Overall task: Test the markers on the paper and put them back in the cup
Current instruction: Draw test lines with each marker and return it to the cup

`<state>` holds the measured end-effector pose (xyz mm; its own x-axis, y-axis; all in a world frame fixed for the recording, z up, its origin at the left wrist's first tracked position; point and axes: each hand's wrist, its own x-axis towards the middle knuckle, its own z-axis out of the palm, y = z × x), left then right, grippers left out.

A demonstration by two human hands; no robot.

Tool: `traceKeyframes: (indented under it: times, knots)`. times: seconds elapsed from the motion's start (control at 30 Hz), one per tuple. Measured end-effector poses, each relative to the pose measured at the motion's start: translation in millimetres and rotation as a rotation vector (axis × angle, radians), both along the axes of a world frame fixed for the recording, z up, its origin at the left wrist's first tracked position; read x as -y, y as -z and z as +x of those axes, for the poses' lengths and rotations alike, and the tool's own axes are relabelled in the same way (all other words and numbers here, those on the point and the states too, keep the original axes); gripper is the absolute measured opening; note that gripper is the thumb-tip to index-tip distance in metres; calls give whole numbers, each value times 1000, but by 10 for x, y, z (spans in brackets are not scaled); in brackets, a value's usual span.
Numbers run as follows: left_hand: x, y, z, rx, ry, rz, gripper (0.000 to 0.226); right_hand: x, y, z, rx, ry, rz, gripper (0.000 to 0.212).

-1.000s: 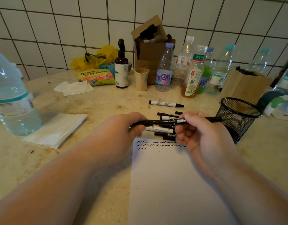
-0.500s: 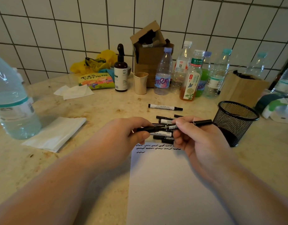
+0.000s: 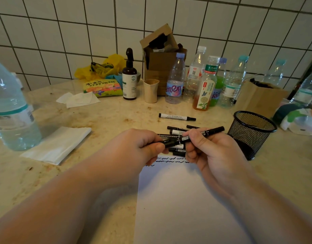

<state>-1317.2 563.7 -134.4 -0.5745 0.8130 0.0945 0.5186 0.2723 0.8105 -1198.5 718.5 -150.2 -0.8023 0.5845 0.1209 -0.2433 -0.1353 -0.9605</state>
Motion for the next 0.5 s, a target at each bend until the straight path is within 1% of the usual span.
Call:
traceKeyframes:
  times: [0.2,0.3,0.37,0.4,0.5]
  knots:
    - [-15,-14,14,249,28,-9,28,-32,-24,-7,-8,-36,66,18]
    - [-9,-2,5,310,41,-14,29,-56,-14,-4,18,-40,95,18]
    - [-24,-6,1,253,19,-42,26,-70,-13,4,41,-37,125,21]
    - [-32,-9,0,186,-1,-66,23,-67,-21,11,48,-29,152,22]
    - [-41,12,-34,-102,-67,-150,12,-41,-105,56,32,74,226,23]
